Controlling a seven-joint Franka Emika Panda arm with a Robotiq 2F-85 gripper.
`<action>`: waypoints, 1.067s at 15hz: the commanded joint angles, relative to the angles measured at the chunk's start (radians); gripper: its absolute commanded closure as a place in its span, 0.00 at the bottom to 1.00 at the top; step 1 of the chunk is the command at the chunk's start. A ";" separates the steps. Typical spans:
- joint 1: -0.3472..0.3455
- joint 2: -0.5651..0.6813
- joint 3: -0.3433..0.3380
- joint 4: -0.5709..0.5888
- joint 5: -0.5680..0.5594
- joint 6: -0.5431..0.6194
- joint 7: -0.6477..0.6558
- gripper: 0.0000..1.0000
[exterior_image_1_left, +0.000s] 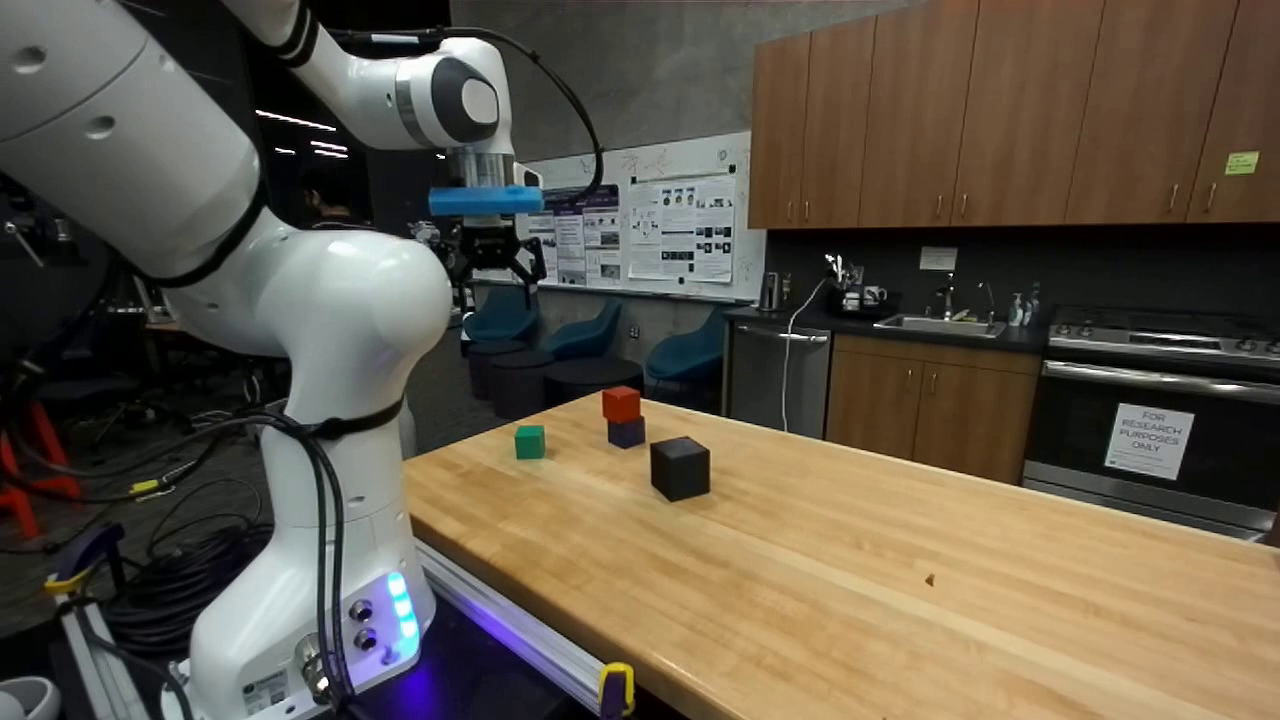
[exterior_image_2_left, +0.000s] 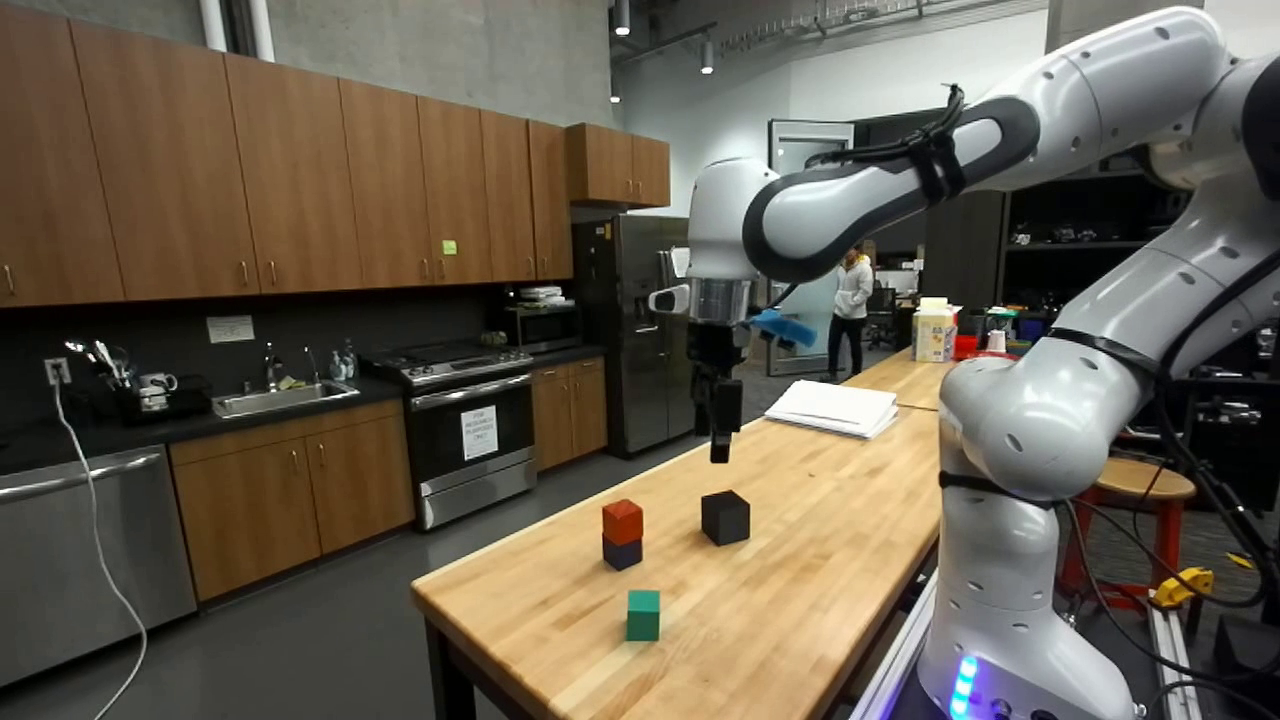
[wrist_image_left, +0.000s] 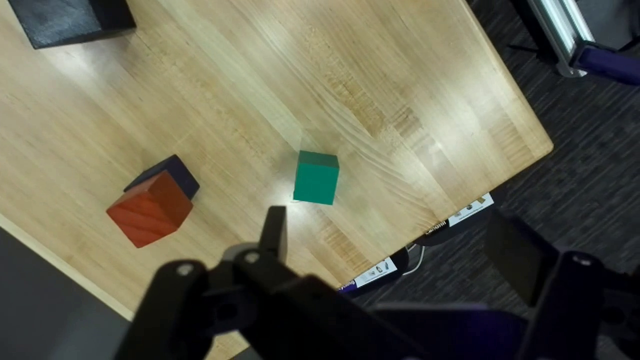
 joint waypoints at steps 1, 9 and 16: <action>0.030 0.071 0.034 0.002 0.014 0.057 0.017 0.00; 0.048 0.257 0.102 -0.001 0.014 0.265 0.085 0.00; 0.016 0.441 0.151 0.006 0.005 0.432 0.235 0.00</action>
